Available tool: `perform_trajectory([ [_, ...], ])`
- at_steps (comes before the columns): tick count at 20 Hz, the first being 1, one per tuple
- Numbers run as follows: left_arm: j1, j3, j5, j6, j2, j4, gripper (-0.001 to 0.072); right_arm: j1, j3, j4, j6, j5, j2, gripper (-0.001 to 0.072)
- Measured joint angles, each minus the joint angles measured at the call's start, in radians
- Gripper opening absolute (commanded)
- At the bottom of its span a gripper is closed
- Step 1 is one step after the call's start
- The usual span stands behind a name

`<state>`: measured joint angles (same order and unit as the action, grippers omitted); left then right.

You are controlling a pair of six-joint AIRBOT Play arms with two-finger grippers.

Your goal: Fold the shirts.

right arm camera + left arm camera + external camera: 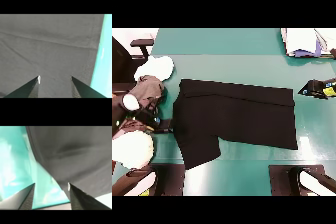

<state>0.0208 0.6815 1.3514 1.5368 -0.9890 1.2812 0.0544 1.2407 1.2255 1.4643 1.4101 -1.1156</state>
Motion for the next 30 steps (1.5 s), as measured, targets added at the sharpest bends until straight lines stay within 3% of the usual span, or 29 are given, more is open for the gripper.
perform_trajectory([
  [10, 0.001, -0.241, -0.136, 0.003, 0.073, -0.220, 0.0498, -0.001, 0.000, -0.004, 0.000, 0.007, 0.016, 0.0448],
  [11, 0.000, -0.248, -0.146, 0.003, 0.074, -0.237, 0.0318, -0.001, 0.000, -0.004, 0.000, 0.008, 0.016, 0.0448],
  [12, -0.001, -0.252, -0.153, 0.002, 0.074, -0.240, 0.0022, -0.001, 0.000, -0.004, 0.000, 0.014, 0.016, 0.0448],
  [17, 0.000, -0.249, -0.160, -0.038, 0.075, -0.298, 0.0019, 0.053, -0.079, 0.027, 0.000, 0.077, 0.038, 0.0449],
  [22, 0.000, -0.209, -0.143, -0.084, 0.075, -0.322, 0.0020, 0.255, -0.373, 0.129, 0.000, 0.123, 0.112, 0.0449],
  [26, 0.000, -0.193, -0.142, -0.098, 0.075, -0.326, 0.0020, 0.397, -0.596, 0.090, 0.000, 0.090, 0.132, 0.0447],
  [30, 0.000, -0.189, -0.145, -0.103, 0.075, -0.328, 0.0020, 0.386, -0.708, 0.033, -0.005, 0.023, 0.120, 0.0418],
])
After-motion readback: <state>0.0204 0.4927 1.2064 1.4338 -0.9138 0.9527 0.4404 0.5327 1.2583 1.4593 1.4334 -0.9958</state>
